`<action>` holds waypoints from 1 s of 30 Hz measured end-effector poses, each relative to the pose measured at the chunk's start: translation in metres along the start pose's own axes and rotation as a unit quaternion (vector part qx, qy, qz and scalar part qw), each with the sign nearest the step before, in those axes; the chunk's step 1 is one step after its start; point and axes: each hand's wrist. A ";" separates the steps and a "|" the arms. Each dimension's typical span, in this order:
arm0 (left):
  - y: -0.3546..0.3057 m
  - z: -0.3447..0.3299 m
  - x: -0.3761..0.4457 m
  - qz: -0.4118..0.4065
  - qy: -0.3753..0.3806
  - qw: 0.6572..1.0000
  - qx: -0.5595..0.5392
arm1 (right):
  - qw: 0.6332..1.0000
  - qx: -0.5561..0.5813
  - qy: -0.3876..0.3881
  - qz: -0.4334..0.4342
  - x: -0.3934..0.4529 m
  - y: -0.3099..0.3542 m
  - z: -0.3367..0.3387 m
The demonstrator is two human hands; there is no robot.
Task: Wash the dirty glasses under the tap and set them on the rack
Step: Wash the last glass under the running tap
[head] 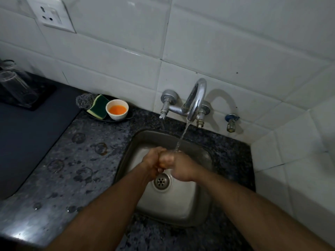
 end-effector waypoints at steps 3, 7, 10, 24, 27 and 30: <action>0.001 0.005 0.002 0.048 0.024 0.998 0.045 | 0.935 -0.348 0.015 0.066 -0.006 0.003 0.014; -0.003 0.010 -0.002 0.110 0.040 0.988 0.105 | 0.887 -0.432 0.024 0.163 0.002 -0.005 0.021; -0.007 0.010 -0.005 0.089 0.044 0.993 0.060 | 0.925 -0.345 -0.071 0.142 0.002 -0.017 0.019; 0.015 0.004 -0.011 0.105 0.080 0.989 -0.064 | 0.886 0.328 -0.327 0.005 0.005 -0.017 -0.055; 0.011 0.008 -0.015 0.085 0.064 0.994 -0.019 | 0.885 0.342 -0.318 -0.003 0.008 -0.018 -0.049; 0.003 0.013 -0.016 0.064 0.049 0.996 0.029 | 0.895 0.335 -0.295 -0.011 0.010 -0.020 -0.046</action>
Point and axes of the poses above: each hand's wrist, its own x-axis towards the middle knuckle, its own z-axis out of the back of the hand, y = z × x, and after that the axes turned 2 degrees about y, right-handed
